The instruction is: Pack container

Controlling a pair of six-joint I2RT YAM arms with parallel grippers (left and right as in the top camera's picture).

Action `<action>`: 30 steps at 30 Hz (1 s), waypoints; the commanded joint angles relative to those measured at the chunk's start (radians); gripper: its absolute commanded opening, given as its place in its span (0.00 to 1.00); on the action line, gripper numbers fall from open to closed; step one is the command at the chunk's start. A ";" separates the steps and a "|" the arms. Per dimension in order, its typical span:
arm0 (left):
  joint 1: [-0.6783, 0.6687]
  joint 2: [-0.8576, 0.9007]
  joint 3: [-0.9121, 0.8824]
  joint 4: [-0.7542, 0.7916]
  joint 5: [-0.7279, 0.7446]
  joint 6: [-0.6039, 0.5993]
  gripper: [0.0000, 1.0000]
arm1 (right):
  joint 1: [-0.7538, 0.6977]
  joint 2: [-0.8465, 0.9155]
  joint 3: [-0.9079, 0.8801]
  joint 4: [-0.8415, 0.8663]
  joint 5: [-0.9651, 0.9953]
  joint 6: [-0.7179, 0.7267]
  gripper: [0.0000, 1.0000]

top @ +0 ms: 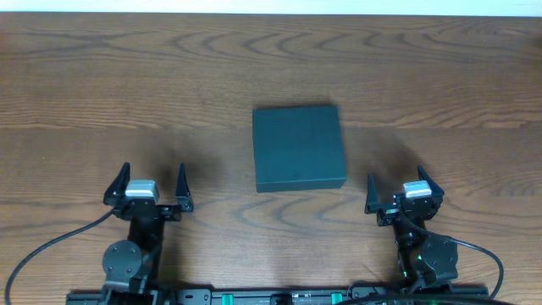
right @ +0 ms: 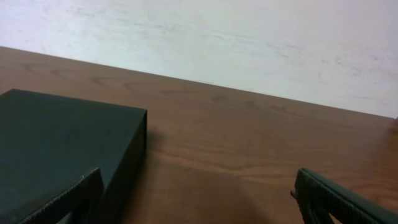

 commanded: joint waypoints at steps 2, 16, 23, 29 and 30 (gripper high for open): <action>-0.001 -0.010 -0.069 0.022 0.006 0.035 0.98 | 0.005 -0.007 -0.006 0.000 -0.003 -0.006 0.99; -0.001 -0.030 -0.073 -0.144 0.049 0.070 0.98 | 0.005 -0.007 -0.006 0.000 -0.003 -0.006 0.99; 0.016 -0.051 -0.073 -0.144 0.056 0.122 0.98 | 0.005 -0.007 -0.006 0.000 -0.003 -0.006 0.99; 0.017 -0.059 -0.073 -0.143 0.064 0.110 0.99 | 0.005 -0.007 -0.006 0.000 -0.003 -0.006 0.99; 0.017 -0.060 -0.073 -0.143 0.064 0.094 0.98 | 0.005 -0.007 -0.006 0.000 -0.003 -0.006 0.99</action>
